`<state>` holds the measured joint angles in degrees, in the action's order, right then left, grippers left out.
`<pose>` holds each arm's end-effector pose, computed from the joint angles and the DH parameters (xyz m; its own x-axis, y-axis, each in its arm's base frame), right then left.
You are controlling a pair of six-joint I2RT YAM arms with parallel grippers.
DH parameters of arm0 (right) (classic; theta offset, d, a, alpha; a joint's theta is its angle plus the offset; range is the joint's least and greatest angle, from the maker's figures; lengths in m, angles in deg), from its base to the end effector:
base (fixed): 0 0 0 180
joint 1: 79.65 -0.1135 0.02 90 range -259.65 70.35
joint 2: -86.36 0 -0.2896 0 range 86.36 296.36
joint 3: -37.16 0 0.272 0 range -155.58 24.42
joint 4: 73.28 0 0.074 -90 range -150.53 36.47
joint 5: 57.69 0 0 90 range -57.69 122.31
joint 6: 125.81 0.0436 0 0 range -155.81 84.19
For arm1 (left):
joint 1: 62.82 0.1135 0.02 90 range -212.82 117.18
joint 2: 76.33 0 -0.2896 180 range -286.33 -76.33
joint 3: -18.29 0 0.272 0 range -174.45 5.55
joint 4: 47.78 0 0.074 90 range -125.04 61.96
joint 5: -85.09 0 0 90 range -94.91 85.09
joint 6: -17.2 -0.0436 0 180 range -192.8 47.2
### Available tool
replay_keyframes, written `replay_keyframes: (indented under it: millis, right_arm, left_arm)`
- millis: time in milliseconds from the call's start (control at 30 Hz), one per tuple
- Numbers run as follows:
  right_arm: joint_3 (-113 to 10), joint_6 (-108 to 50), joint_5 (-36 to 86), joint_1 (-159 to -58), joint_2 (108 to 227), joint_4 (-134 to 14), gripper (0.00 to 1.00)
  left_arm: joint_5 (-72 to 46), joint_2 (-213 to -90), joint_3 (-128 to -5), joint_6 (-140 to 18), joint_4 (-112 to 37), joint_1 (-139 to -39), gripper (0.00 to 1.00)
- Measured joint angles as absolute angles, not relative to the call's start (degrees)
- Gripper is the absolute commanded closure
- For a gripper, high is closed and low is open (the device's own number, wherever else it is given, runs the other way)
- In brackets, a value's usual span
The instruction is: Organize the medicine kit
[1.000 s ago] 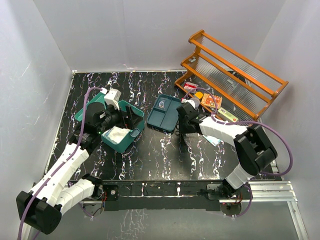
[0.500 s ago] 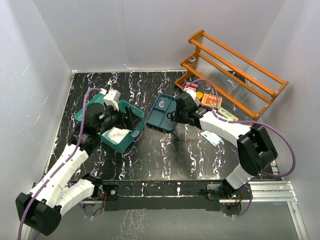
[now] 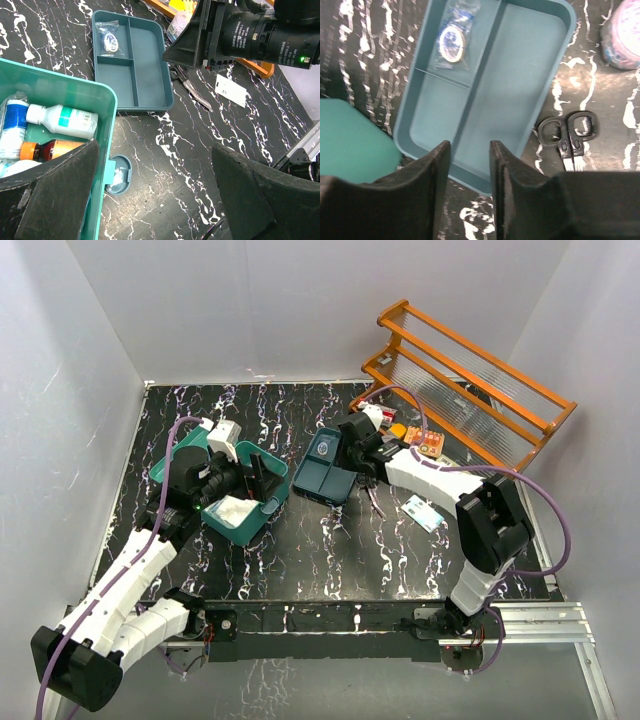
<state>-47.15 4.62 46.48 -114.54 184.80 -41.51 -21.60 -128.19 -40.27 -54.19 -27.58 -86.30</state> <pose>0.3401 0.2242 0.2501 -0.7174 0.2663 -0.6437 0.0662 0.9459 0.3175 0.2003 -0.1007 0.3460 -0.4065 -0.1567 -0.9001 0.5361 0.7569 -0.3738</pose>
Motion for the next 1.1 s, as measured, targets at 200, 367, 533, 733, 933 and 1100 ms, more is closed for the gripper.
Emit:
replay_keyframes:
  millis: [200,367,533,733,933,1100]
  right_arm:
    - [-43.39,-4.61,48.45,-114.43,182.87,-39.82,0.53]
    - [-36.81,-9.42,48.73,-111.68,178.15,-37.6,0.53]
    - [-34.85,-11.12,48.23,-108.1,178.72,-36.55,0.53]
    - [-35.04,-13.59,45.61,-106.96,184.29,-36.76,0.53]
    - [-36.51,-15.65,42.86,-105.45,188.1,-38.64,0.57]
    - [-37.36,-16.3,42.9,-105.12,189.15,-39.56,0.61]
  left_arm:
    - [-21.57,-127.97,-40.27,-54.19,-27.29,-86.3,0.07]
    - [-21.6,-127.97,-40.27,-54.17,-27.29,-86.3,0.07]
    - [-21.64,-128.06,-40.27,-54.08,-27.33,-86.3,0.07]
    - [-21.79,-128.41,-40.27,-53.67,-27.36,-86.3,0.07]
    - [-21.88,-128.41,-40.27,-53.34,-27.44,-86.3,0.07]
    - [-21.9,-128.41,-40.27,-53.08,-27.68,-86.3,0.07]
